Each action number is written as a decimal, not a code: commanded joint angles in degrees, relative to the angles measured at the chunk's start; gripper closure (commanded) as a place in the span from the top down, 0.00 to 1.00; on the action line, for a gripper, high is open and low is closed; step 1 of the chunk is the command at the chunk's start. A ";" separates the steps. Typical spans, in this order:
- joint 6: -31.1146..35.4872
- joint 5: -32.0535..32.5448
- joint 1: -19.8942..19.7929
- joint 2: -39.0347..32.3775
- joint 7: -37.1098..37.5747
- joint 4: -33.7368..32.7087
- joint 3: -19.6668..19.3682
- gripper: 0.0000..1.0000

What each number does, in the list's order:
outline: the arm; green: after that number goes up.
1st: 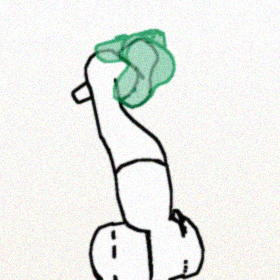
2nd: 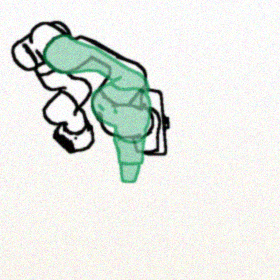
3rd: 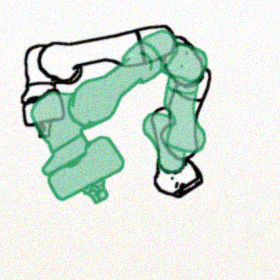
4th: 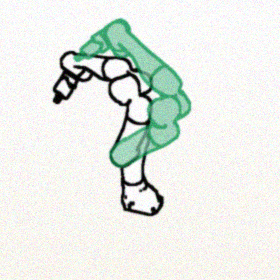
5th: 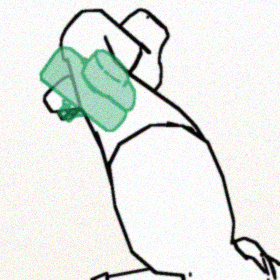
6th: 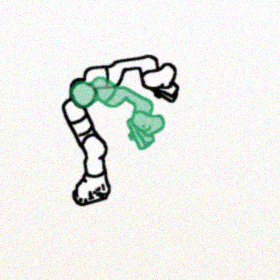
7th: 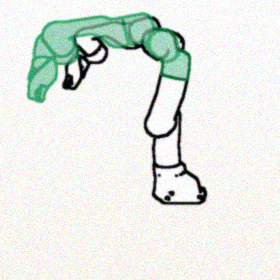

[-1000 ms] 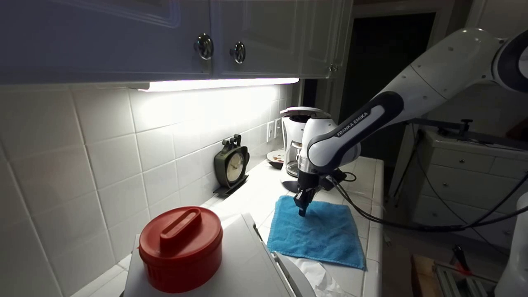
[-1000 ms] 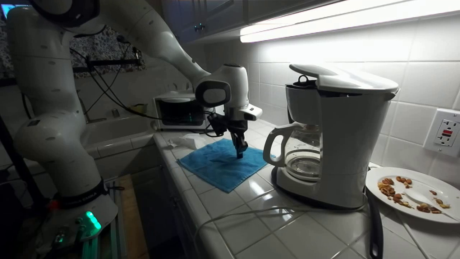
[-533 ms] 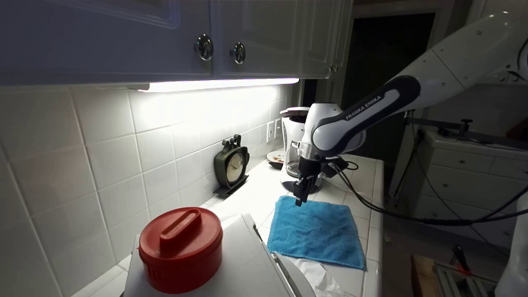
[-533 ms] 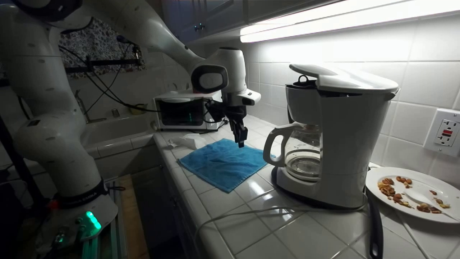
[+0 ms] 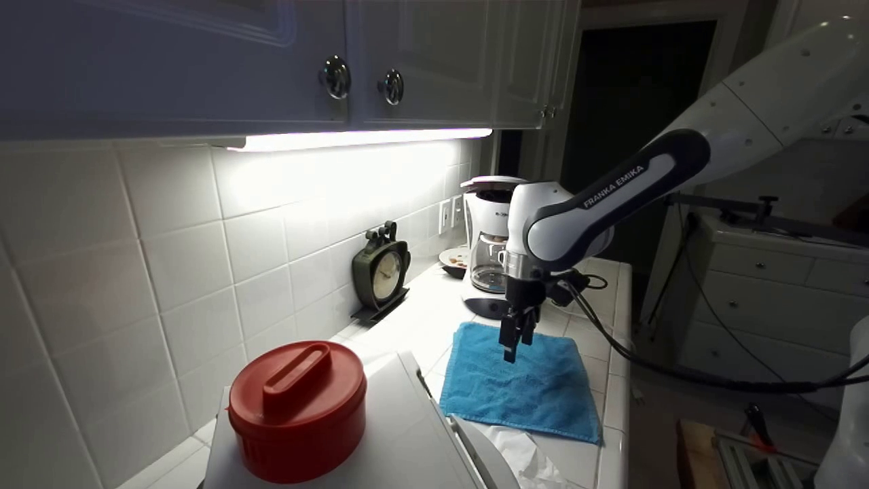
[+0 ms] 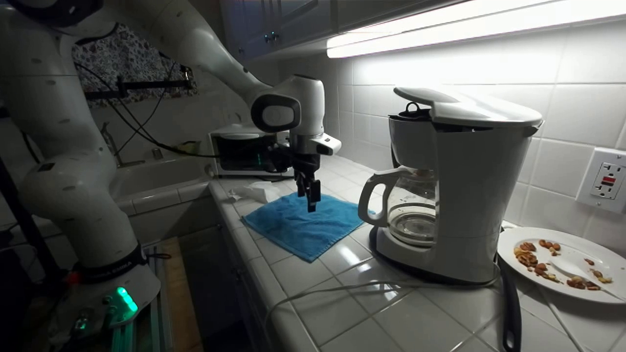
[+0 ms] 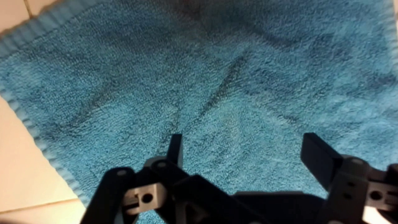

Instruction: Use the blue towel to wipe the countertop.

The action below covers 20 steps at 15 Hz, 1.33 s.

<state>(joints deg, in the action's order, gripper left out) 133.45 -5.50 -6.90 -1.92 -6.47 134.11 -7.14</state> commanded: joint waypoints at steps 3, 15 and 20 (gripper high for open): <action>8.56 -0.59 0.36 1.31 -0.65 5.90 0.74 1.00; 17.12 -1.43 0.60 0.45 -1.67 10.06 1.57 0.44; 16.62 -1.27 0.30 0.89 -1.98 9.74 1.20 0.10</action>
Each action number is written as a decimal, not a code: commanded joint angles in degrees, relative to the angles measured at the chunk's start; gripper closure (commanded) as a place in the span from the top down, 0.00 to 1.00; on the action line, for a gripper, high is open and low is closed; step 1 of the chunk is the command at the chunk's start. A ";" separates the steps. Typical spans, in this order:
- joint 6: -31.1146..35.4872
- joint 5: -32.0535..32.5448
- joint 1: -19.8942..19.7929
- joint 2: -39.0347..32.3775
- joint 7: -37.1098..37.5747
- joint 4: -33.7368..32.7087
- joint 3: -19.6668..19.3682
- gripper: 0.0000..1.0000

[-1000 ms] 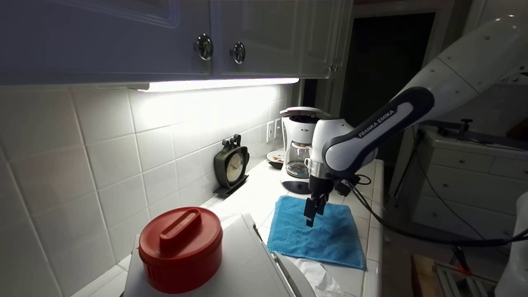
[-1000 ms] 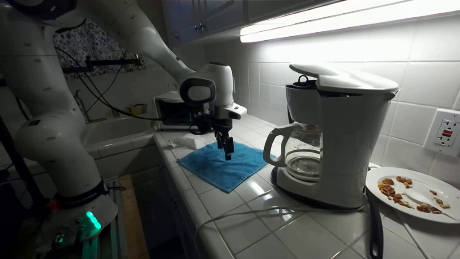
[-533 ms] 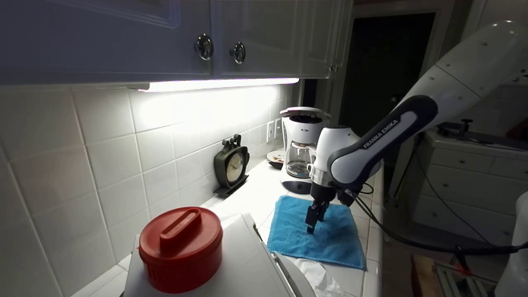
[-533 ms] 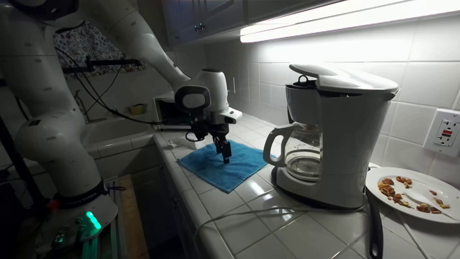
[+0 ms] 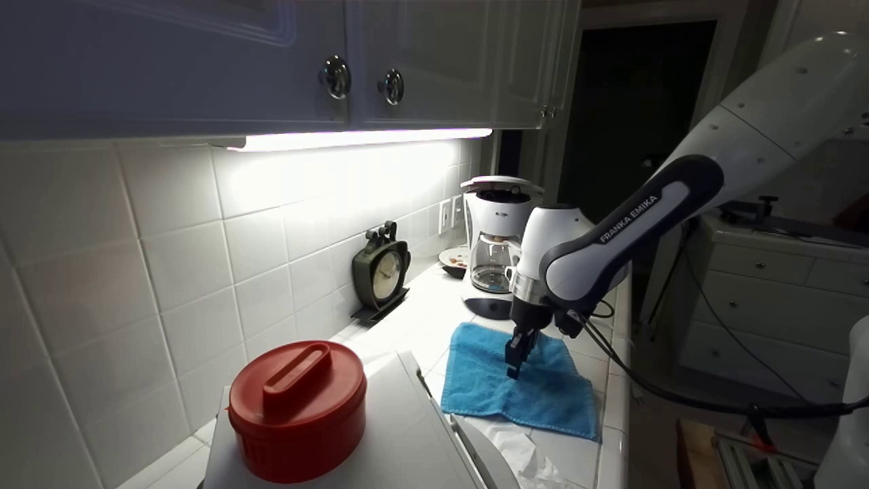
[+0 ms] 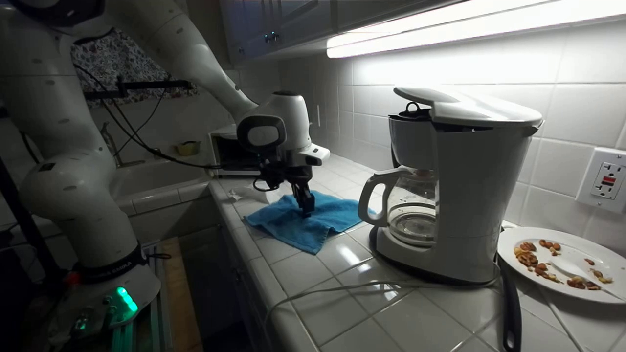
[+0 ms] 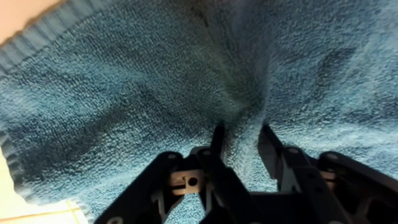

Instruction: Use the blue towel to wipe the countertop.

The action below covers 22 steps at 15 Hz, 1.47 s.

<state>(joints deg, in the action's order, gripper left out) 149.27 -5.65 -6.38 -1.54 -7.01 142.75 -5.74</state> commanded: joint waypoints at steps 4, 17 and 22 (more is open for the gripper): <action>0.32 -1.01 -0.76 0.55 -1.70 1.01 -0.87 0.00; -5.99 -8.21 1.16 1.46 -17.65 0.13 1.14 0.04; -5.73 -10.35 2.80 -0.70 -20.93 -3.08 2.95 0.04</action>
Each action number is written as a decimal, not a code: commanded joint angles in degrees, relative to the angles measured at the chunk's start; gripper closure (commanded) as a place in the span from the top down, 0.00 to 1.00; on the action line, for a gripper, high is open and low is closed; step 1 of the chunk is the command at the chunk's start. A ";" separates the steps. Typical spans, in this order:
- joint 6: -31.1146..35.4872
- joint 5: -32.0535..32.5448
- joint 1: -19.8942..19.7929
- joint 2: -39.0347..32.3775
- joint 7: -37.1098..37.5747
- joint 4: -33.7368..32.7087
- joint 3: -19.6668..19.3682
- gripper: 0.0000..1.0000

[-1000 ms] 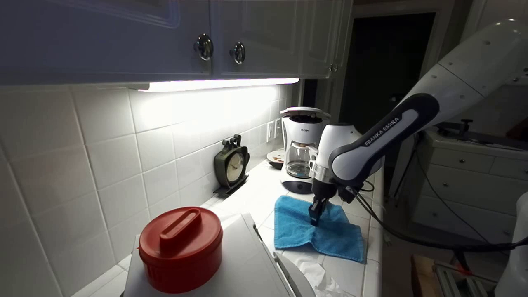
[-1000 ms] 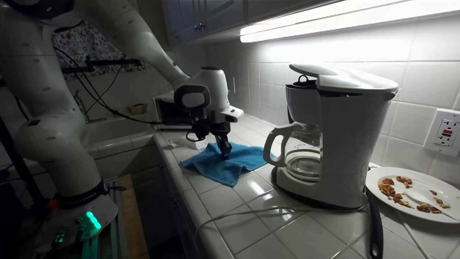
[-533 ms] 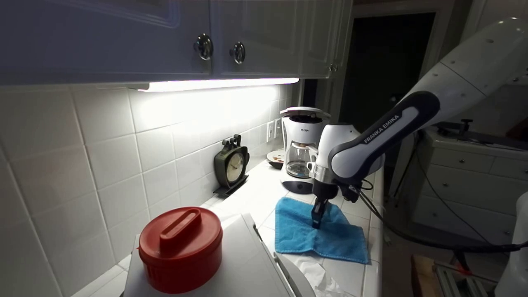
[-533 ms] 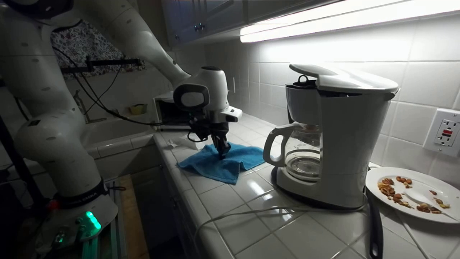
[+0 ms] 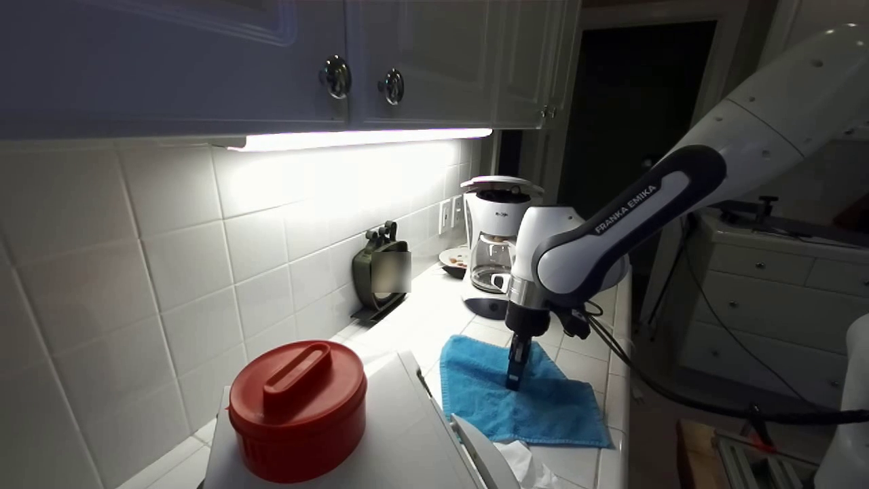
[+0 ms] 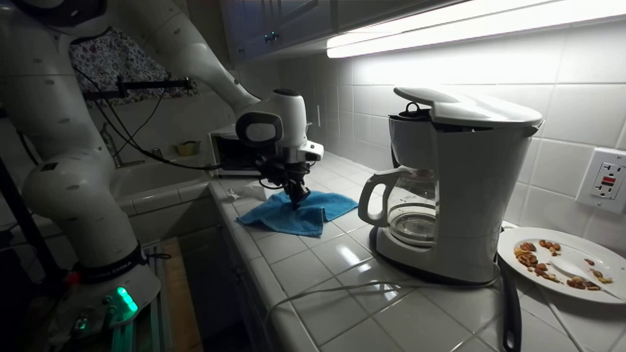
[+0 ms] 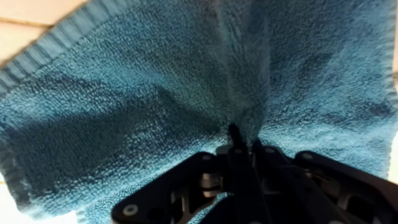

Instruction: Use the blue towel to wipe the countertop.

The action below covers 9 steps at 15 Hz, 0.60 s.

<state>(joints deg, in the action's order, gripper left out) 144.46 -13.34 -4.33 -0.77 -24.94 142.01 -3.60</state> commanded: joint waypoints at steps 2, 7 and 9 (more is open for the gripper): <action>-0.53 -2.50 1.07 -2.88 -3.20 -4.13 1.38 0.04; 1.19 -2.33 0.15 -6.94 -3.23 -9.98 1.98 0.04; 2.55 -1.07 -0.55 -8.82 -1.90 -12.03 1.78 0.04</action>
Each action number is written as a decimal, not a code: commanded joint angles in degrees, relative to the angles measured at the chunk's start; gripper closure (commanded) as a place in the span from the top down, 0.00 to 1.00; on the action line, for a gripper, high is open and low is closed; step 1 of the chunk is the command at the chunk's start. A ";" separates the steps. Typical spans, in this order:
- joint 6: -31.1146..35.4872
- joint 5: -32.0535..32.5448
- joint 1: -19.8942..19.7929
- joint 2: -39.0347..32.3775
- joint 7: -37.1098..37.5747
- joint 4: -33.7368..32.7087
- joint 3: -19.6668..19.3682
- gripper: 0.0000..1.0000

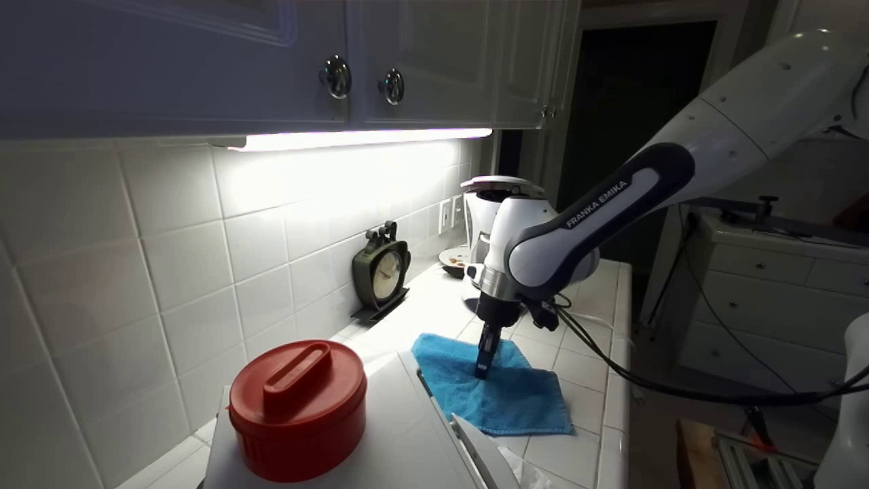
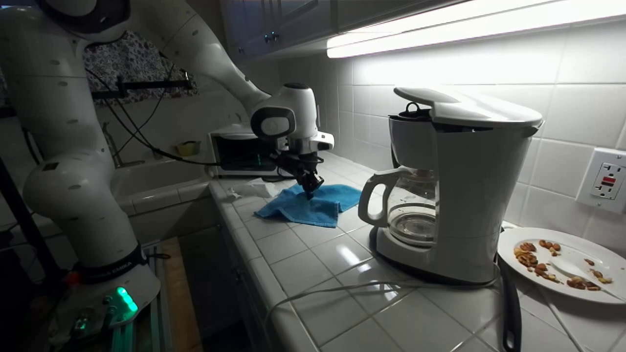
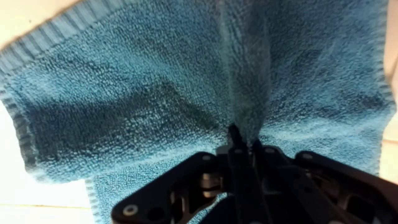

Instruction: Use the blue towel to wipe the countertop.

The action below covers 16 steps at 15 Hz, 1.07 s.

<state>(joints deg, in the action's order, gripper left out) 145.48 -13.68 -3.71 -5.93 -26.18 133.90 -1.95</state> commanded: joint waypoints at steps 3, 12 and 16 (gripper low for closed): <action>2.93 0.39 -2.80 -5.64 0.36 -5.67 -0.41 0.04; 2.24 -0.04 -8.09 -0.64 -0.46 -0.56 -2.48 0.04; 0.27 -0.78 -7.90 2.64 -1.79 3.44 -2.36 0.04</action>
<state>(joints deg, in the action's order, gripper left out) 147.57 -13.39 -11.77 -7.56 -26.29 133.03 -4.68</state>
